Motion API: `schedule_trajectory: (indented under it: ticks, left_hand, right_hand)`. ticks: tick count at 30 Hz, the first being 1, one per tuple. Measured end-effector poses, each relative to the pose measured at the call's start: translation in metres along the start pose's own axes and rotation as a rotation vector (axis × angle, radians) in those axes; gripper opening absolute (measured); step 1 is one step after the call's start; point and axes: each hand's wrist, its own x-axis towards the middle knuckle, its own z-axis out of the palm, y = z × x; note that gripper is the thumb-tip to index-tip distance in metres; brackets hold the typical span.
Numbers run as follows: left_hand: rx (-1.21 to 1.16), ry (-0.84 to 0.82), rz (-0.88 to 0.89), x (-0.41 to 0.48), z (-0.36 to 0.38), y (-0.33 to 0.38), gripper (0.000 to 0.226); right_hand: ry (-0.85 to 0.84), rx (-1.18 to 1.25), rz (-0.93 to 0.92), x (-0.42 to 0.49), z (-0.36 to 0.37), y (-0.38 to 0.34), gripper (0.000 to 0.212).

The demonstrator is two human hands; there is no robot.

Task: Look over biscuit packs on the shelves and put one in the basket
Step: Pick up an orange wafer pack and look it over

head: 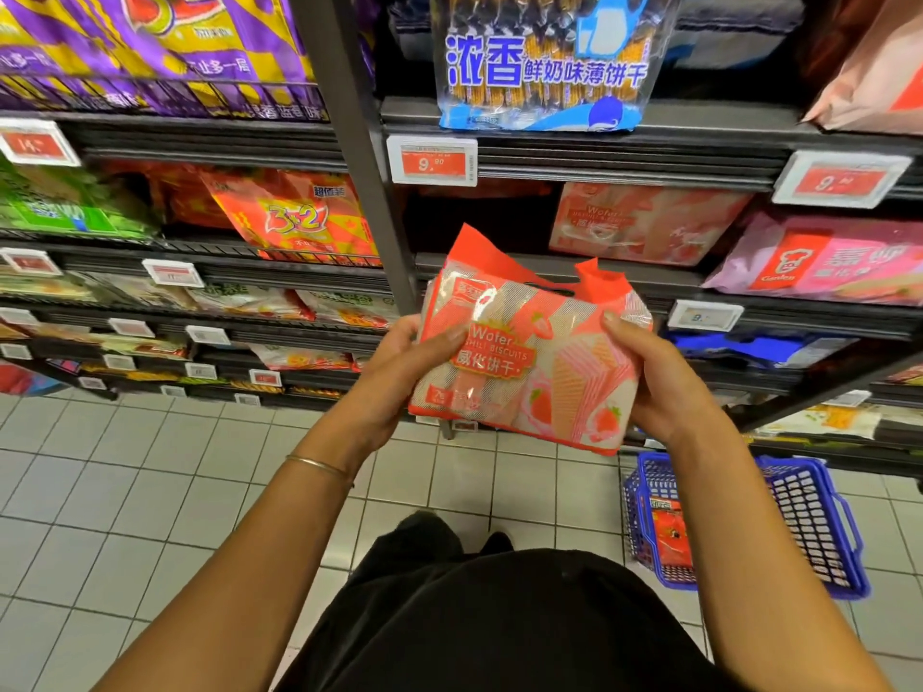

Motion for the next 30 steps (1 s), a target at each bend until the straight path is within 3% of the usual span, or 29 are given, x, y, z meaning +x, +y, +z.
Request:
schedule_trajectory:
  ticks: [4,7,9,12,16,20,23,25,30]
  left_hand:
    - [0.032,-0.056,-0.025,0.014,0.001,0.008,0.058]
    - [0.068,-0.006,0.020,0.031,0.008,0.019,0.043]
    - [0.150,0.070,0.058,0.044,0.011,0.027,0.044]
    - [0.223,0.146,0.101,0.065,0.014,0.038,0.041]
    - [0.274,0.143,0.153,0.091,0.016,0.057,0.019]
    - [0.207,0.284,0.180,0.116,0.013,0.064,0.012]
    - [0.065,0.379,0.174,0.131,0.015,0.068,0.025]
    - [0.060,0.420,0.129,0.142,0.018,0.074,0.032]
    - [0.051,0.516,-0.130,0.159,0.025,0.083,0.017]
  right_hand:
    - [0.118,-0.076,-0.099,0.012,0.004,-0.009,0.066]
    - [0.172,-0.092,-0.199,0.025,0.007,-0.017,0.077]
    - [0.215,-0.102,-0.279,0.032,0.010,-0.021,0.081]
    - [0.288,-0.121,-0.416,0.041,0.014,-0.024,0.076]
    - [0.328,-0.236,-0.557,0.051,0.016,-0.032,0.084]
    - [0.419,-0.560,-0.526,0.060,0.021,-0.037,0.083]
    - [0.411,-0.613,-0.498,0.069,0.036,-0.034,0.077]
    - [0.453,-0.649,-0.508,0.078,0.045,-0.034,0.071]
    - [0.517,-0.713,-0.467,0.097,0.065,-0.044,0.066]
